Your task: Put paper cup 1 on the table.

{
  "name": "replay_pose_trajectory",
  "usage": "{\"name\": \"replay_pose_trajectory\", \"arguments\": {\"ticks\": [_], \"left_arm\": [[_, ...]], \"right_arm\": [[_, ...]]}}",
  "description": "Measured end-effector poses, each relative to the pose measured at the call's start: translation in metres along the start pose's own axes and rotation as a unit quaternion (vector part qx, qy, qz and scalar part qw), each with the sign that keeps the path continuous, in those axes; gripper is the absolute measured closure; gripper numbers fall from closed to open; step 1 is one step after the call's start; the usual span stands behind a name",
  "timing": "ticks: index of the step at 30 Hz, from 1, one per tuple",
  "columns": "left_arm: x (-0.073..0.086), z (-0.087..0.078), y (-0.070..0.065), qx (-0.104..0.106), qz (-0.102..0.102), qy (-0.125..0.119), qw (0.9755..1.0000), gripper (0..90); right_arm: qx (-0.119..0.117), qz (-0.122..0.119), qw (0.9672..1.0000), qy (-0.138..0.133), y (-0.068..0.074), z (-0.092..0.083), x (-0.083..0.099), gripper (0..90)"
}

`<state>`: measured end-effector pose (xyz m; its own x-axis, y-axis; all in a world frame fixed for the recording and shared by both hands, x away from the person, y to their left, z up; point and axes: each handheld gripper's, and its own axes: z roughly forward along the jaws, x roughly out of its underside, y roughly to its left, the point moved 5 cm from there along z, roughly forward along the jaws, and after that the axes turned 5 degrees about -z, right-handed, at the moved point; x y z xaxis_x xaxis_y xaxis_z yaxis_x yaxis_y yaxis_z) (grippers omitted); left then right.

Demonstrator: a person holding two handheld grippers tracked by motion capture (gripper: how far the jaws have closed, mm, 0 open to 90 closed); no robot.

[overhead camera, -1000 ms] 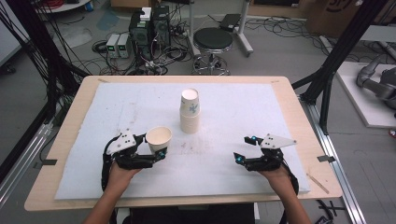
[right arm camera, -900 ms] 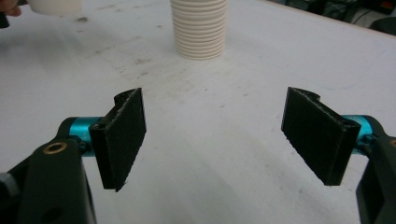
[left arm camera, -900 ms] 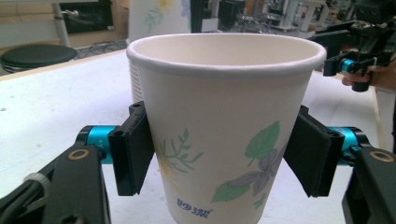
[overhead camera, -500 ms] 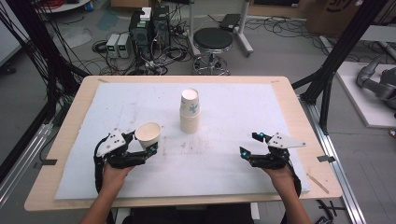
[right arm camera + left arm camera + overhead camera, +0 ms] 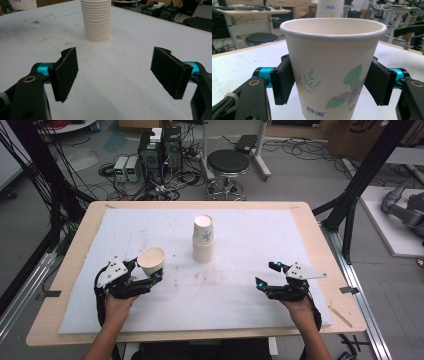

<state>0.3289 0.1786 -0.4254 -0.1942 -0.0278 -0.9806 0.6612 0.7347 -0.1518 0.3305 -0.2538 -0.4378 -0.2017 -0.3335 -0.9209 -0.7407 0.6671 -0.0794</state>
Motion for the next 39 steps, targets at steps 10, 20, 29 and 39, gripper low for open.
{"name": "replay_pose_trajectory", "arguments": {"ticks": [10,20,29,39], "left_arm": [[-0.001,-0.014,0.038,-0.055,0.005,-0.008,0.9984,30.8],[0.009,-0.023,0.079,-0.098,-0.027,-0.004,0.9948,30.8],[0.02,-0.018,0.09,-0.114,-0.022,0.036,0.9926,30.7],[0.033,-0.014,0.098,-0.165,-0.019,0.106,0.9804,30.9]], "right_arm": [[0.002,0.001,1.0,-0.001,-0.001,0.0,0.001,22.8],[0.001,-0.002,1.0,0.003,0.0,-0.002,0.003,23.1],[0.003,-0.001,1.0,0.005,0.001,-0.004,0.004,23.1],[0.0,-0.004,1.0,0.008,0.002,-0.002,0.004,23.3]]}}
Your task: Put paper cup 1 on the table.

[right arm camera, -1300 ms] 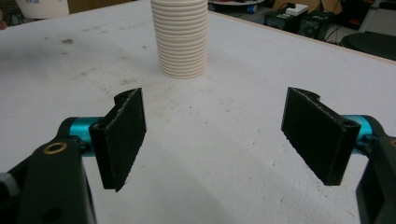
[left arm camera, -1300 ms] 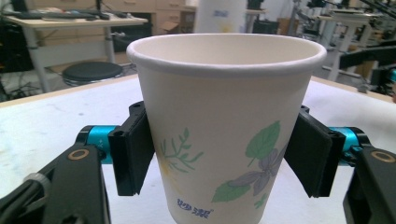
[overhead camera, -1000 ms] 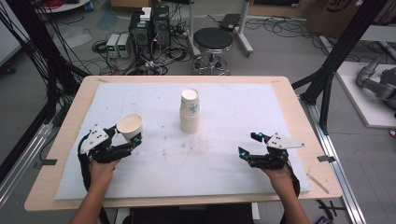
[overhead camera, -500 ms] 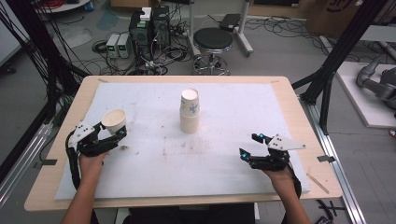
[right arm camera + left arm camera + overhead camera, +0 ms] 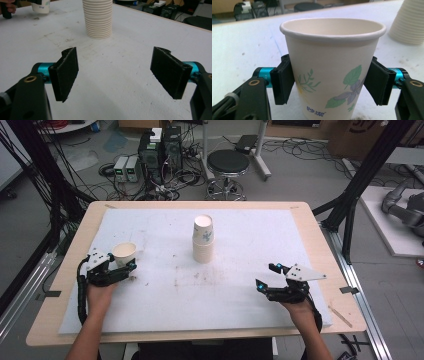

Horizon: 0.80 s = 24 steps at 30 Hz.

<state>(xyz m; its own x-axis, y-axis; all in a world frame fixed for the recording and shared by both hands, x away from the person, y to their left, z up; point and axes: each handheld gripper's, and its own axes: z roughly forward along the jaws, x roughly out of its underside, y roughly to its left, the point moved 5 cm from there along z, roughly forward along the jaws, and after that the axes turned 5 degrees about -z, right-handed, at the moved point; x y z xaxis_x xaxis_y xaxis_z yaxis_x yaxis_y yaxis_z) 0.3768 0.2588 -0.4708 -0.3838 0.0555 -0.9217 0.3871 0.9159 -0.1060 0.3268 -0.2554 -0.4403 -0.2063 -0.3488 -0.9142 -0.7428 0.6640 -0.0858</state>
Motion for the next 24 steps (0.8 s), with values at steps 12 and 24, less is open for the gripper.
{"name": "replay_pose_trajectory", "arguments": {"ticks": [12,24], "left_arm": [[0.004,-0.006,-0.007,-0.038,0.03,0.046,0.9978,30.6],[0.012,-0.013,-0.009,-0.049,-0.016,0.082,0.9953,23.2]], "right_arm": [[-0.002,-0.003,1.0,0.0,0.002,-0.001,-0.001,23.2],[-0.006,-0.006,1.0,-0.004,0.002,-0.002,-0.004,23.5]]}}
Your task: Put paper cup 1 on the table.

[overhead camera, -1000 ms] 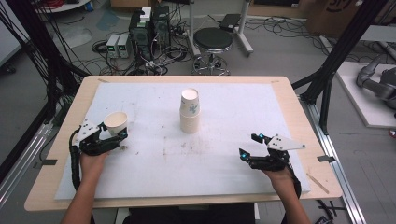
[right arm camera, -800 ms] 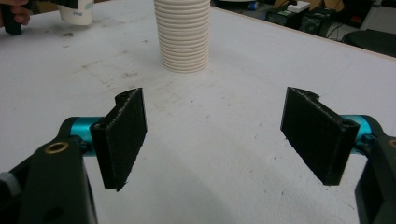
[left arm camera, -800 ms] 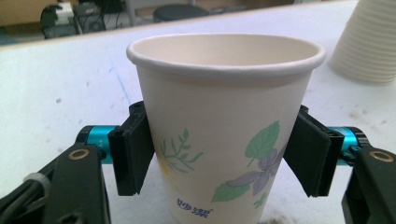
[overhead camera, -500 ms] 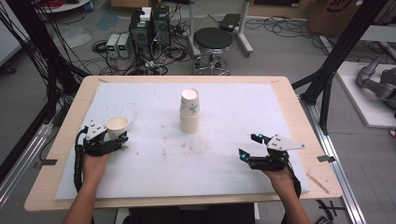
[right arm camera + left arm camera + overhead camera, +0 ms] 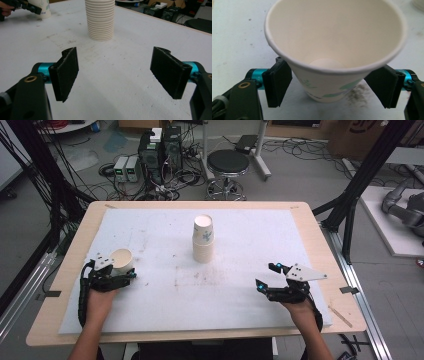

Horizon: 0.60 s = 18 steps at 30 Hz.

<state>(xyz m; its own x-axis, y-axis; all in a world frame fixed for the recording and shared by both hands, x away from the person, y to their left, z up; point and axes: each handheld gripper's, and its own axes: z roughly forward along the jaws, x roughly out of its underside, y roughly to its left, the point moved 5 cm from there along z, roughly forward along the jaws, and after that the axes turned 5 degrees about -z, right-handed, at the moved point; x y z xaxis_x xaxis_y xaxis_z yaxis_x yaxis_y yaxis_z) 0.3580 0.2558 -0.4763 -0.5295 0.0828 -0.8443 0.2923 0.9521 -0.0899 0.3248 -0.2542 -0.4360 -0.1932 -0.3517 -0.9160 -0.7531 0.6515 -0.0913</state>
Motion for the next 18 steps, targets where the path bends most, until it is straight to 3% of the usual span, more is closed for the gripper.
{"name": "replay_pose_trajectory", "arguments": {"ticks": [6,10,14,16,18], "left_arm": [[0.008,-0.013,-0.002,0.007,-0.021,0.005,0.9997,18.8],[0.011,-0.031,-0.003,0.018,-0.032,-0.007,0.9993,19.4],[0.007,-0.053,-0.002,0.033,-0.046,-0.055,0.9969,19.4],[0.002,-0.062,-0.003,0.044,-0.046,-0.088,0.9941,19.1],[-0.003,-0.067,-0.007,0.067,-0.049,-0.117,0.9897,18.9]], "right_arm": [[0.002,0.001,1.0,-0.002,-0.001,-0.001,0.0,23.5],[0.003,0.0,1.0,-0.002,-0.001,-0.003,0.0,23.4],[0.003,0.001,1.0,-0.004,-0.001,-0.003,-0.001,23.4],[0.003,0.0,1.0,-0.004,-0.001,-0.003,-0.002,23.4],[0.003,0.001,1.0,-0.005,-0.001,-0.003,-0.002,23.4]]}}
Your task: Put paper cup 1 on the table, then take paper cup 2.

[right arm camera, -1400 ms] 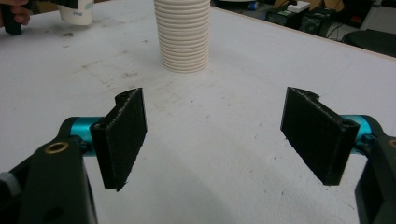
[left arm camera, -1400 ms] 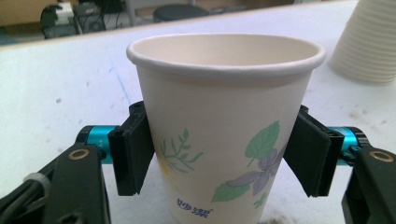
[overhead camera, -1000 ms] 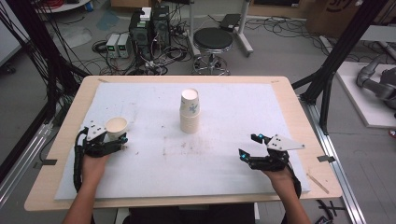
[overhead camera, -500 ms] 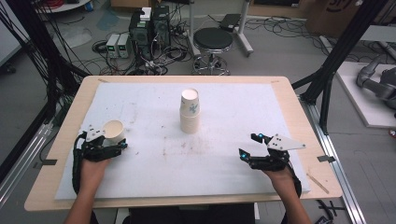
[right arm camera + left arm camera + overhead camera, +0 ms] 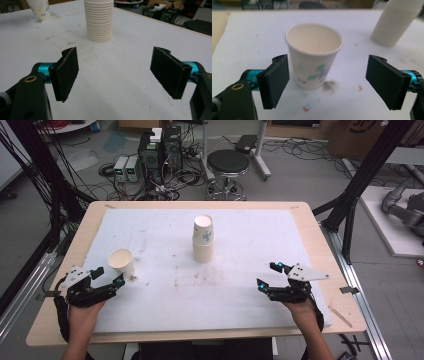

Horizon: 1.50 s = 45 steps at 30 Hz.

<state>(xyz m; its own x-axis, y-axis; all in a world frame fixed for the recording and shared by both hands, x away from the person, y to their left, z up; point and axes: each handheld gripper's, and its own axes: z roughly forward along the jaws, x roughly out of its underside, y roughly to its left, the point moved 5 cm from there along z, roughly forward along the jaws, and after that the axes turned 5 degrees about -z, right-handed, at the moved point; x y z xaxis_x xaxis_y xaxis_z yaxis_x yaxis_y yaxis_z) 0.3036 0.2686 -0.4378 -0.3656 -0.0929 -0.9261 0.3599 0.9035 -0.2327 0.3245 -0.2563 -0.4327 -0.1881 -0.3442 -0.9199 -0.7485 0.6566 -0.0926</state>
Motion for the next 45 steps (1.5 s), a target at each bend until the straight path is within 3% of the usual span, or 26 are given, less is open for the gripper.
{"name": "replay_pose_trajectory", "arguments": {"ticks": [4,12,20,24,28,34,45], "left_arm": [[-0.007,-0.001,-0.01,0.033,0.017,-0.038,0.9986,18.7],[-0.02,0.005,-0.034,0.083,0.039,-0.1,0.9907,19.3],[-0.018,0.029,-0.063,0.121,0.052,-0.079,0.9881,19.2],[-0.018,0.036,-0.073,0.134,0.057,-0.084,0.9858,19.2],[-0.014,0.04,-0.072,0.142,0.065,-0.079,0.9846,19.2],[-0.011,0.04,-0.066,0.138,0.059,-0.073,0.986,19.2],[-0.009,0.041,-0.073,0.139,0.066,-0.066,0.9859,19.2]], "right_arm": [[0.0,0.0,1.0,0.0,-0.001,0.001,-0.001,23.4],[0.01,0.0,0.9999,0.004,-0.005,-0.001,0.002,23.4],[0.029,-0.006,0.9995,0.012,-0.012,-0.005,0.005,23.3],[0.031,0.001,0.9994,0.012,-0.014,-0.006,0.004,22.4],[0.03,0.003,0.9995,0.01,-0.014,-0.007,0.004,21.7],[0.024,0.009,0.9996,0.012,-0.015,-0.006,0.006,20.6],[0.023,0.006,0.9996,0.012,-0.015,-0.007,0.005,20.6]]}}
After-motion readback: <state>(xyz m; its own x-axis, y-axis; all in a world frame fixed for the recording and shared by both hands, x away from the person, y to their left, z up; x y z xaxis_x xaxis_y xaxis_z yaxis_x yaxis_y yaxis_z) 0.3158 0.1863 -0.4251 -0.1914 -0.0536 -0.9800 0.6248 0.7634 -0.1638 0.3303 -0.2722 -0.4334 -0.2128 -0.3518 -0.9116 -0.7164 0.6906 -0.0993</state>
